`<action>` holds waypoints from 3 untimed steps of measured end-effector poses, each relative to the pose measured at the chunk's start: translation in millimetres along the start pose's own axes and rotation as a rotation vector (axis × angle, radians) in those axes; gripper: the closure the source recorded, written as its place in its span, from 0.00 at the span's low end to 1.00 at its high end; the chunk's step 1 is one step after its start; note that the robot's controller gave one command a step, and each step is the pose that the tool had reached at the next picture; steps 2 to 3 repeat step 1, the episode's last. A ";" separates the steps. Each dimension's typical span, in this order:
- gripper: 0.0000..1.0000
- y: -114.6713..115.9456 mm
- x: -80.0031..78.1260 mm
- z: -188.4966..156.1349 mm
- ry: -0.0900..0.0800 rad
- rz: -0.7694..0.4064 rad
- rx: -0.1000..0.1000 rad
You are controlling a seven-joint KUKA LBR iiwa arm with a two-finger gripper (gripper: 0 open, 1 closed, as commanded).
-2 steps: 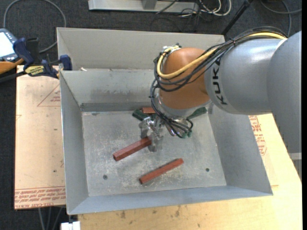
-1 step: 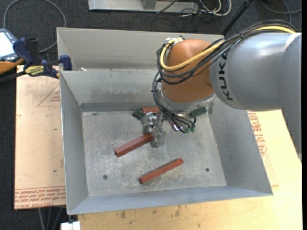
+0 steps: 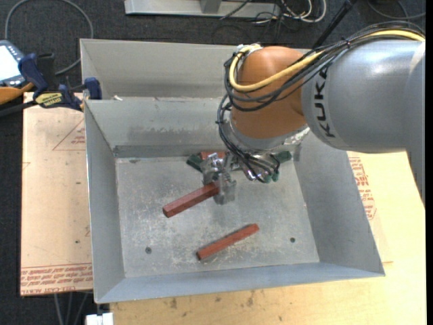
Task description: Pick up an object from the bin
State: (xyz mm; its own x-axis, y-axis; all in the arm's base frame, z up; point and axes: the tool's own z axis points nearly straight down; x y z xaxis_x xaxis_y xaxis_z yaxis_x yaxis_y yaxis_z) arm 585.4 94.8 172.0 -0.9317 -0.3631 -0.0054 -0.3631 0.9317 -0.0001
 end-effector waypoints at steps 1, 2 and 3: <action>1.00 0.2 -1.7 -26.2 -0.001 0.002 0.000; 1.00 0.2 -1.7 -26.2 -0.001 0.002 0.000; 1.00 0.2 -1.7 -26.2 -0.001 0.002 0.000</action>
Offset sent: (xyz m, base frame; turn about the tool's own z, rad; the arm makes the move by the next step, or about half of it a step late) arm 0.0002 0.0000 0.0247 0.0000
